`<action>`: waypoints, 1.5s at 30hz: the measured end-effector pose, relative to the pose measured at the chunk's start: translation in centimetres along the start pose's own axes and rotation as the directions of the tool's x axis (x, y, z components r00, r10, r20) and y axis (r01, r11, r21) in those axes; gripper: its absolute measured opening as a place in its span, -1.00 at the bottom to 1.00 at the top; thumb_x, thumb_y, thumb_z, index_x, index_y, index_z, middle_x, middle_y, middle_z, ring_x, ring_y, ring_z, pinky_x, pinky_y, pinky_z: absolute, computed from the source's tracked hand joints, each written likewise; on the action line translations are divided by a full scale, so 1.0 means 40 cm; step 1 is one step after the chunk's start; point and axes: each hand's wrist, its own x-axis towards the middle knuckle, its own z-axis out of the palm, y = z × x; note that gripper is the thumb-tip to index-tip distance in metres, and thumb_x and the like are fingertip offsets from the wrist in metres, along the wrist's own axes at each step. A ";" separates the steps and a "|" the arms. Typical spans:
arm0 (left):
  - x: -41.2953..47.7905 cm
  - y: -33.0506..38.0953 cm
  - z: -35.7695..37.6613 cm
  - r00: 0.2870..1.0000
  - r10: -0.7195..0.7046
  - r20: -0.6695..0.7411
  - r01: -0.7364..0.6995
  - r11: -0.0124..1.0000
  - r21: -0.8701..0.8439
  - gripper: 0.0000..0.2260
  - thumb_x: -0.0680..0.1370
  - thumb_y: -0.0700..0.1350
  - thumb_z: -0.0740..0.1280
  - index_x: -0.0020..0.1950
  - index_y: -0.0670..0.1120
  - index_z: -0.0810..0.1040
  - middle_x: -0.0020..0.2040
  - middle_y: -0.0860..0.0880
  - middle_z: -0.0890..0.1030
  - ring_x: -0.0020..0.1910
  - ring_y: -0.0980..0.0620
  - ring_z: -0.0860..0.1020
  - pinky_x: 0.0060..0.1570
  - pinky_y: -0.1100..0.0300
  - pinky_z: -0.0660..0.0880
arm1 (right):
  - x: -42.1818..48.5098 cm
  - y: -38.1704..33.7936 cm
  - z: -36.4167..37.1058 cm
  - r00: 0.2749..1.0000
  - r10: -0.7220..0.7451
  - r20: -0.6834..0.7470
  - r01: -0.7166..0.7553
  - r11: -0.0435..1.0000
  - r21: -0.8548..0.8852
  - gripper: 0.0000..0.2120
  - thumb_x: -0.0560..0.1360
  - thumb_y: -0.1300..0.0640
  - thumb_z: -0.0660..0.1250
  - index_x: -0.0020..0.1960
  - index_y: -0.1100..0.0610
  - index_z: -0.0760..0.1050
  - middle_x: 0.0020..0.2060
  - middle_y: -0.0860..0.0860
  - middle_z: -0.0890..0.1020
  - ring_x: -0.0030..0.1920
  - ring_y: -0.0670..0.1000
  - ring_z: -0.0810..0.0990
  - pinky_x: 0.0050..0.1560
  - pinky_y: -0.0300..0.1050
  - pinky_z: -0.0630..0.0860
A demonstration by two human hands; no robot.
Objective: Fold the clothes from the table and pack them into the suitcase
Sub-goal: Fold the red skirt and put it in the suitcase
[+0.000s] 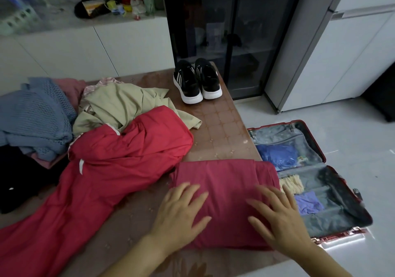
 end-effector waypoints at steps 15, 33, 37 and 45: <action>0.002 -0.021 0.127 0.862 -0.506 -0.037 0.441 0.783 -0.440 -0.29 0.50 0.14 0.34 0.53 -0.06 0.14 0.54 -0.19 0.01 0.53 -0.14 -0.01 0.45 0.08 -0.02 | 0.043 0.002 0.060 0.840 0.542 0.019 -0.518 0.791 0.326 -0.28 0.45 -0.17 0.35 0.50 -0.02 0.14 0.46 0.17 0.23 0.43 0.19 0.23 0.38 0.15 0.24; -0.014 0.072 0.106 0.613 -0.733 0.294 0.737 0.396 -0.549 -0.39 0.52 -0.05 0.37 0.48 -0.20 0.20 0.40 -0.18 0.40 0.34 -0.15 0.42 0.30 0.11 0.33 | 0.027 -0.019 0.080 0.750 0.624 0.222 -0.661 0.722 0.204 -0.48 0.32 -0.28 0.42 -0.01 0.12 0.46 -0.07 0.08 0.58 -0.02 0.16 0.56 -0.04 -0.01 0.46; -0.010 0.147 0.107 0.598 -0.772 0.216 0.732 0.415 -0.541 -0.44 0.55 -0.10 0.32 0.49 -0.17 0.18 0.40 -0.18 0.40 0.34 -0.17 0.41 0.27 0.14 0.31 | 0.018 0.005 0.072 0.842 0.497 0.210 -0.539 0.747 0.390 -0.48 0.40 -0.10 0.44 0.21 0.16 0.41 0.03 0.11 0.63 0.04 0.20 0.59 -0.01 -0.01 0.50; 0.097 0.481 0.154 0.568 -0.802 0.183 0.684 0.337 -0.647 -0.52 0.54 -0.14 0.33 0.43 -0.14 0.27 0.18 0.04 0.47 0.18 0.04 0.47 0.15 0.26 0.32 | -0.098 0.337 -0.005 0.816 0.481 0.321 -0.572 0.590 0.570 -0.51 0.33 0.01 0.53 0.16 0.18 0.47 -0.09 0.04 0.60 -0.03 0.08 0.58 -0.04 -0.13 0.41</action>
